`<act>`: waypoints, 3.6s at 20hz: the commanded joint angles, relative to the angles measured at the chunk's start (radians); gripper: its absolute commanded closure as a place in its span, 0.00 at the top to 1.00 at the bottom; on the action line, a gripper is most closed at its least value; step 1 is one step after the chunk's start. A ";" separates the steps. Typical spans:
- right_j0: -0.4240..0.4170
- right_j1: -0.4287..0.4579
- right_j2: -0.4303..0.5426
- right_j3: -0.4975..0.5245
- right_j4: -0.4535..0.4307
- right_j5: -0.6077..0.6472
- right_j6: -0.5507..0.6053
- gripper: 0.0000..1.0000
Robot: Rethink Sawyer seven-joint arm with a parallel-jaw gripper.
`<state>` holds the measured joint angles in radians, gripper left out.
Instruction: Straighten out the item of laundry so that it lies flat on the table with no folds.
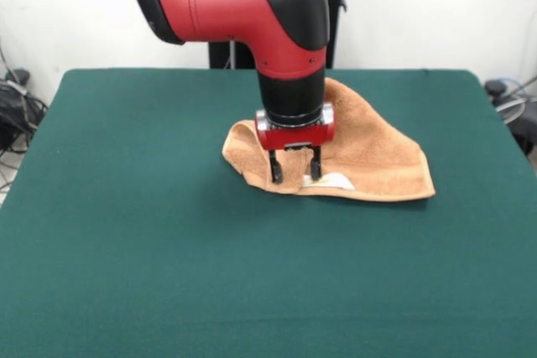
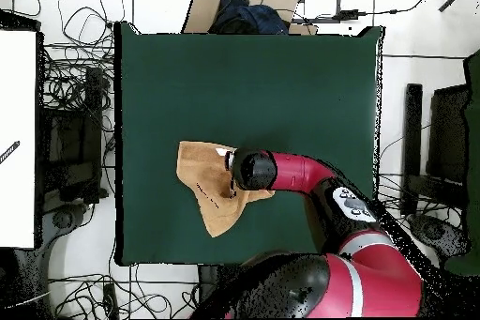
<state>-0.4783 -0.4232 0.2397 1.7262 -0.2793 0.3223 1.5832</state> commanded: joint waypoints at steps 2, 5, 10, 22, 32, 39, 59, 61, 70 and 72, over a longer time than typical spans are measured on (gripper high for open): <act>-0.006 0.094 0.018 -0.036 -0.064 -0.023 0.036 1.00; -0.011 0.094 0.022 -0.035 -0.064 -0.023 0.032 1.00; -0.023 0.099 0.039 -0.034 -0.059 -0.023 0.028 0.00; 0.008 0.078 0.008 -0.026 -0.066 -0.055 0.064 0.00; -0.037 -0.061 0.052 0.134 -0.027 -0.040 0.100 0.00; -0.071 -0.108 0.089 0.193 -0.006 -0.027 0.095 0.00; -0.097 -0.061 0.127 0.174 -0.029 -0.067 0.069 1.00; -0.094 -0.054 0.129 0.164 -0.025 -0.059 0.070 1.00; -0.085 -0.058 0.121 0.163 -0.036 -0.072 0.072 0.00; -0.085 -0.059 0.122 0.157 -0.031 -0.064 0.072 0.00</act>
<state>-0.5732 -0.5087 0.2794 1.8727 -0.2798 0.3167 1.5832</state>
